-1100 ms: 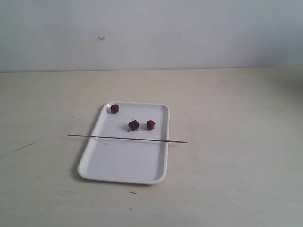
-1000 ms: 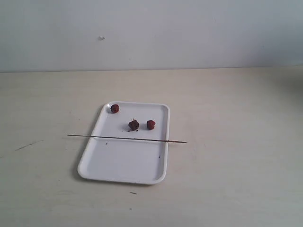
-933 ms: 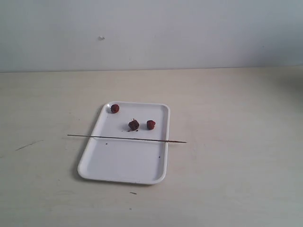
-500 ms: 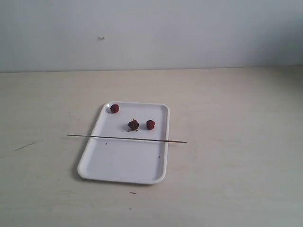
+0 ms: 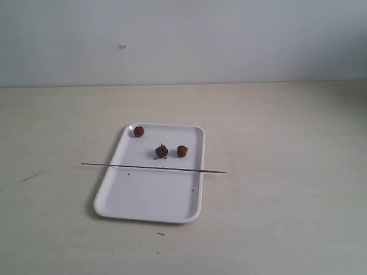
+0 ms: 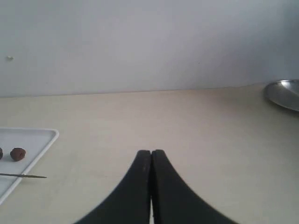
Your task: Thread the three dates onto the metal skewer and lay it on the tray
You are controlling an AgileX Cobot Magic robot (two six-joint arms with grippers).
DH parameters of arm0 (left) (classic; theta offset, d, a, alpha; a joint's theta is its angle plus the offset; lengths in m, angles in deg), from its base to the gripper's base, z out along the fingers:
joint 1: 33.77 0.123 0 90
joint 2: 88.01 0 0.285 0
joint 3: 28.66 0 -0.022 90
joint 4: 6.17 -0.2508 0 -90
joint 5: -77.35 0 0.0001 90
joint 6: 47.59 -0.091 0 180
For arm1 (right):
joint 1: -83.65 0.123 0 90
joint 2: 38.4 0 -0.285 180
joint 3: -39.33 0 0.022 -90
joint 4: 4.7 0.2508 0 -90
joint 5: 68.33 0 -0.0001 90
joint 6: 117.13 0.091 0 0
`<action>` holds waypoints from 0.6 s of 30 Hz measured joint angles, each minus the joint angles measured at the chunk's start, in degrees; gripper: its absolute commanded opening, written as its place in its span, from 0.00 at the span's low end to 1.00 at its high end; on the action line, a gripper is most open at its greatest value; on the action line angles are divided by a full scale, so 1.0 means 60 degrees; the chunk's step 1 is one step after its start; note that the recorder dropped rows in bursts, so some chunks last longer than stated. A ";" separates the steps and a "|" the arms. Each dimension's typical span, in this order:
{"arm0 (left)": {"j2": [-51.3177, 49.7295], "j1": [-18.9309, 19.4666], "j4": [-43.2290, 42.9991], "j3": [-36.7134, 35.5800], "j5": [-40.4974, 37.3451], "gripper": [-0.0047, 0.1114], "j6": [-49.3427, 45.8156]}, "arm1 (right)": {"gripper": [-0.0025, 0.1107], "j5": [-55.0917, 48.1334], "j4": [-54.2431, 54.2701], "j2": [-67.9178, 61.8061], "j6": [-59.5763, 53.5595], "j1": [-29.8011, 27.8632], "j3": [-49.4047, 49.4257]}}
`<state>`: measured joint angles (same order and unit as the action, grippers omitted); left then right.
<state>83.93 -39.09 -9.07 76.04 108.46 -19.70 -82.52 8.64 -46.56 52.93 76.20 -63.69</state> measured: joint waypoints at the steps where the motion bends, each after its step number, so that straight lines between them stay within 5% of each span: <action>1: -0.0102 0.0000 0.0370 0.0243 0.0024 0.04 -0.0474 | 0.02 0.0000 0.0000 0.0000 0.0000 0.0000 0.0000; 10: -0.4521 0.0000 0.2787 0.3085 -0.1136 0.04 -0.4246 | 0.02 0.0000 0.0000 0.0000 0.0000 0.0000 0.0000; 15: -0.9356 0.0000 0.2792 0.6026 -0.5060 0.04 -0.6333 | 0.02 0.0000 0.0000 0.0000 0.0000 0.0000 0.0000; 18: -1.2156 -0.0056 0.2792 0.8008 -0.8692 0.04 -0.8133 | 0.02 0.0000 0.0000 0.0000 0.0000 0.0000 0.0000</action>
<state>10.99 -39.42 7.68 124.09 56.31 -68.49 -82.52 8.64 -46.56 52.93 76.20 -63.69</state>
